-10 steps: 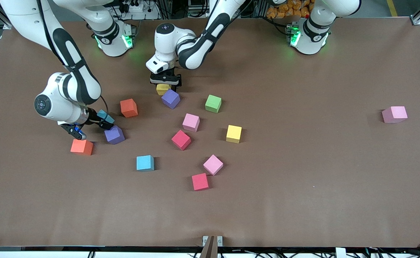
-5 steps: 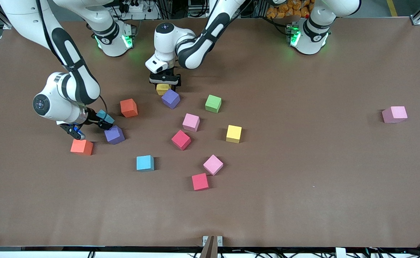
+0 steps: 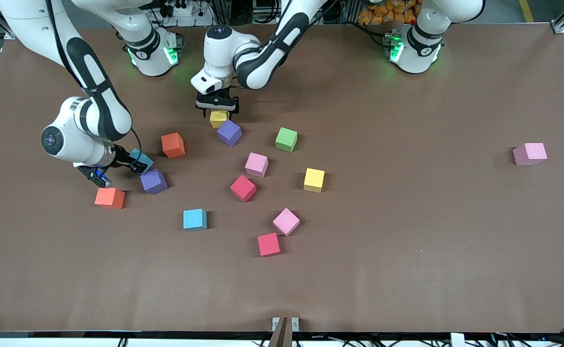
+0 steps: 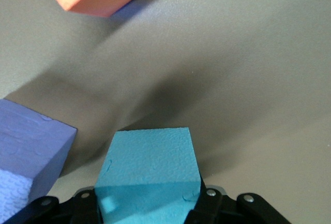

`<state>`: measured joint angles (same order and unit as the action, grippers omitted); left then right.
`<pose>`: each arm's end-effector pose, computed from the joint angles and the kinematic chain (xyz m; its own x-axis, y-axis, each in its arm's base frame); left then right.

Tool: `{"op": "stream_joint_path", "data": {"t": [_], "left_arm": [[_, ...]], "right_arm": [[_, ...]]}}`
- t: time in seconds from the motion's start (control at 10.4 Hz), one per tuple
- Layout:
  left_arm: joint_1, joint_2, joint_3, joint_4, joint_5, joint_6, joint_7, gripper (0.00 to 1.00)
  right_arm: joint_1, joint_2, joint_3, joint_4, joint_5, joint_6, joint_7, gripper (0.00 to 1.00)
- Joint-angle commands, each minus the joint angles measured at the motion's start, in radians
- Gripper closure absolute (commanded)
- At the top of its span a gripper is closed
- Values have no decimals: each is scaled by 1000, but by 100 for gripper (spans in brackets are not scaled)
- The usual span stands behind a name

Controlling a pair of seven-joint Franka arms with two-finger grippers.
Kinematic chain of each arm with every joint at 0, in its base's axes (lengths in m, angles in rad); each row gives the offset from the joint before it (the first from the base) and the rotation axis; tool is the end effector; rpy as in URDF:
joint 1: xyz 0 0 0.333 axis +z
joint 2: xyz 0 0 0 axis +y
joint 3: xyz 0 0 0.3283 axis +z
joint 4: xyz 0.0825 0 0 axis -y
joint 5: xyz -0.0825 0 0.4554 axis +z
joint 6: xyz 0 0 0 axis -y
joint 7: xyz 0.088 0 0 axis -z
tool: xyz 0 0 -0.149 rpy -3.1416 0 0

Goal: Form number 2 with 11 blocks

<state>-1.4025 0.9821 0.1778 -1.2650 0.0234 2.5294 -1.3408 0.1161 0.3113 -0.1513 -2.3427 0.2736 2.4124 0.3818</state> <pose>0.2572 -0.8143 0.1161 0.9741 0.0261 0.2246 -0.0281 -0.9717 0.2345 0.5168 -0.0165 0.0930 0.7743 -0.5799 -0.2531 -0.5968 -0.8023 0.0124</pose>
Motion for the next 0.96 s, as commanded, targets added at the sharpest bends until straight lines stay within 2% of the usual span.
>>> {"op": "stream_joint_path", "data": {"t": [0.0, 0.29, 0.86], "left_arm": [[-3, -26, 5, -10, 20, -8, -4, 0], [-3, -37, 5, -13, 21, -18, -4, 0], [-3, -53, 3, -14, 21, -37, 2, 0]], "right_arm": [[6, -75, 4, -20, 13, -44, -6, 100], [54, -112, 4, -17, 7, -77, -4, 100], [62, -133, 9, 3, 6, -117, 5, 100]]}}
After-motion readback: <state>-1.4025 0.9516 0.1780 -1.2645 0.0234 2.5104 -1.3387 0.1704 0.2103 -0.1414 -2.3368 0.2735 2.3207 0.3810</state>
